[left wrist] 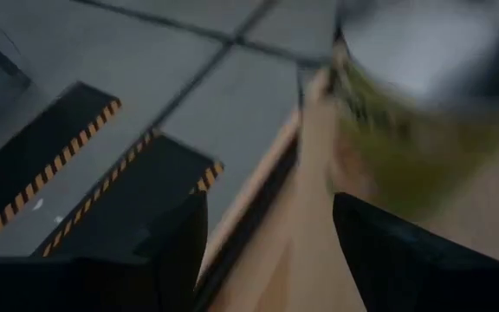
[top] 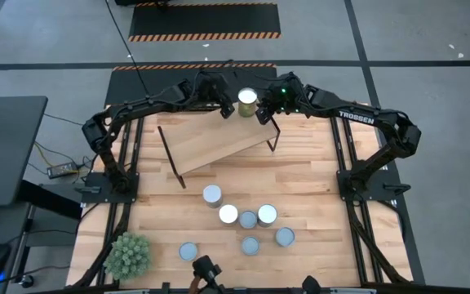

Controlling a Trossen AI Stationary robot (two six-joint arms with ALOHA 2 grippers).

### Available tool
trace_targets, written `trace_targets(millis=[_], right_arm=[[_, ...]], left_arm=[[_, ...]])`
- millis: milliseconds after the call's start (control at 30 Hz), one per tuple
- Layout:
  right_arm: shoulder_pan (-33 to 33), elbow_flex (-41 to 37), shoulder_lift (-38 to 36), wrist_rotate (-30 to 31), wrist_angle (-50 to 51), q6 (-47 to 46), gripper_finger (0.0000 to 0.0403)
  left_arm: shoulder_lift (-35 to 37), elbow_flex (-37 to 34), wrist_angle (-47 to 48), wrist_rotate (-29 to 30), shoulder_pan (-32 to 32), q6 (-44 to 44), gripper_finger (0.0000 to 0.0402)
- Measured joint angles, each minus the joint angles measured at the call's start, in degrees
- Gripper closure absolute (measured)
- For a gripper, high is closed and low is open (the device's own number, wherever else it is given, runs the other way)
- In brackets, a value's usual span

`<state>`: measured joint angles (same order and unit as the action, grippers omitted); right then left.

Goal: Pick and place cans onto a shelf
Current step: Put the canned oranges on the shelf

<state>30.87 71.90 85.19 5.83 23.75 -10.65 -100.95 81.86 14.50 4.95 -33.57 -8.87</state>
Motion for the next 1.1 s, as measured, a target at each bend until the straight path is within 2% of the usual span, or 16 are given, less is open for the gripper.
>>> trace_targets(millis=[67, 167, 267, 467, 700, 1100], right_arm=[[-0.1, 0.0, -0.1, -0.5, 1.5, 0.1, 0.0252], [-0.7, 0.0, 0.0, -2.9, 1.5, 0.7, 0.0252], [-1.5, 0.0, 0.1, -2.2, 1.1, 2.7, 0.0252], [-0.6, 0.0, 0.1, -1.0, -2.1, 4.8, 0.0252], [0.8, 0.0, 0.1, -0.9, -3.0, 6.6, 0.0252], [2.1, 0.0, 0.1, -0.9, -5.0, 7.8, 0.0252]], left_arm=[[0.5, 0.0, 2.3, -1.0, -0.1, -3.1, 0.0148], [0.8, 0.0, 4.8, -7.1, -0.1, -4.9, 0.0148], [0.6, 0.0, 4.6, -11.2, 0.3, -4.9, 0.0148], [-0.4, 0.0, -1.5, -9.2, 1.7, -4.9, 0.0148], [-0.4, 0.0, -4.5, -6.3, 1.7, -4.9, 0.0148], [-2.3, 0.0, -8.0, -5.1, 1.6, -4.2, 0.0148]])
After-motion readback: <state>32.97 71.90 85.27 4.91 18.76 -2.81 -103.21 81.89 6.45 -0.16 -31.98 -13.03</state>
